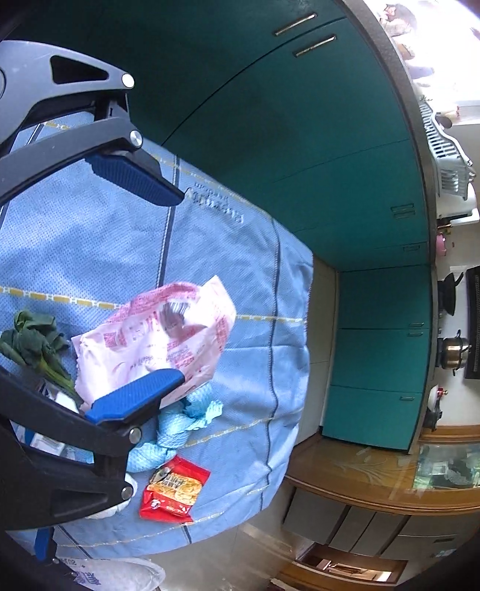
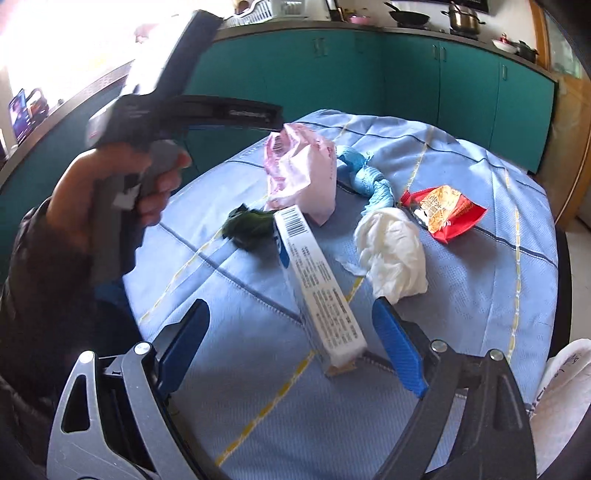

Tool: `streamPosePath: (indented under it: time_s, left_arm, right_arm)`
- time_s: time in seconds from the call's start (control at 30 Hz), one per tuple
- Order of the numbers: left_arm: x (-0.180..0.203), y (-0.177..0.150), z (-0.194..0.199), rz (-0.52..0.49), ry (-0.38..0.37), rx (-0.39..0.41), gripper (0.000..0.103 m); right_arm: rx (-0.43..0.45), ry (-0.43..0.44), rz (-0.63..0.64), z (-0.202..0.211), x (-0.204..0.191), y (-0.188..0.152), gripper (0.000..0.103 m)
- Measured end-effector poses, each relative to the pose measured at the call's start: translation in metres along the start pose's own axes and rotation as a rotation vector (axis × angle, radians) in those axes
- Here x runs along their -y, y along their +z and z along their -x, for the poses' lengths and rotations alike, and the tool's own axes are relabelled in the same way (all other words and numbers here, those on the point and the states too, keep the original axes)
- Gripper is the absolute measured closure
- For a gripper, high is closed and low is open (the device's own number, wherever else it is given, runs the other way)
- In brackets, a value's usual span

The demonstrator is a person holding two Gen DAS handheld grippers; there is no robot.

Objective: Collect trash
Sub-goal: 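Grasp the white toothpaste box with the right gripper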

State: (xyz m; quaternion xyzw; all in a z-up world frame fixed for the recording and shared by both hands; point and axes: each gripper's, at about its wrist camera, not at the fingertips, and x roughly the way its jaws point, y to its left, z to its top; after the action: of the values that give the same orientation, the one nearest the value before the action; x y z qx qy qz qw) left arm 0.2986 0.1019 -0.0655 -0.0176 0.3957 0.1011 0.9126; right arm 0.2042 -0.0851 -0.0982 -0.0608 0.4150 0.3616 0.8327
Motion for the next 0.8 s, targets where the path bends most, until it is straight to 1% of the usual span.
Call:
streamPosePath:
  time_s: [0.03, 0.1, 0.17, 0.23, 0.3, 0.33, 0.37, 0.4, 0.5, 0.57, 0.67, 0.73, 0.8]
  left_arm:
    - [0.002, -0.001, -0.002, -0.002, -0.013, -0.011, 0.014]
    - [0.007, -0.002, -0.005, -0.011, -0.039, -0.029, 0.014]
    - [0.012, -0.003, -0.012, -0.018, -0.053, -0.049, 0.013]
    - [0.017, -0.004, -0.02, -0.025, -0.056, -0.072, 0.013]
    - [0.02, -0.005, -0.03, -0.023, -0.068, -0.105, 0.013]
    - [0.02, -0.006, -0.033, -0.019, -0.077, -0.116, 0.013]
    - [0.021, -0.006, -0.037, -0.011, -0.089, -0.128, 0.013]
    - [0.022, -0.006, -0.039, -0.007, -0.095, -0.134, 0.012]
    - [0.025, -0.006, -0.045, -0.004, -0.109, -0.141, 0.012]
    - [0.028, -0.006, -0.048, -0.018, -0.098, -0.143, 0.012]
    - [0.032, -0.009, -0.055, -0.029, -0.091, -0.173, 0.012]
    - [0.031, -0.012, -0.058, -0.015, -0.112, -0.2, 0.012]
    - [0.029, -0.012, -0.059, -0.001, -0.115, -0.209, 0.012]
  right_arm:
    - [-0.002, -0.01, -0.005, -0.002, 0.0, 0.001, 0.015]
    - [-0.005, -0.066, -0.002, -0.011, -0.002, 0.003, 0.015]
    - [-0.024, -0.099, 0.012, -0.022, -0.006, 0.005, 0.015]
    - [-0.051, -0.136, 0.044, -0.036, -0.013, 0.007, 0.021]
    - [-0.085, -0.131, 0.053, -0.048, -0.017, 0.009, 0.054]
    - [-0.098, -0.108, 0.042, -0.052, -0.018, 0.009, 0.06]
    - [-0.104, -0.095, 0.038, -0.054, -0.019, 0.009, 0.071]
    - [-0.107, -0.088, 0.04, -0.056, -0.02, 0.009, 0.077]
    - [-0.09, -0.053, 0.038, -0.049, -0.022, 0.008, 0.078]
    - [-0.074, -0.025, 0.03, -0.04, -0.02, 0.006, 0.078]
    - [-0.046, 0.011, 0.001, -0.023, -0.012, 0.002, 0.078]
    - [-0.044, 0.048, -0.018, -0.012, -0.003, -0.002, 0.078]
    - [-0.059, 0.041, -0.037, -0.009, 0.006, -0.007, 0.078]
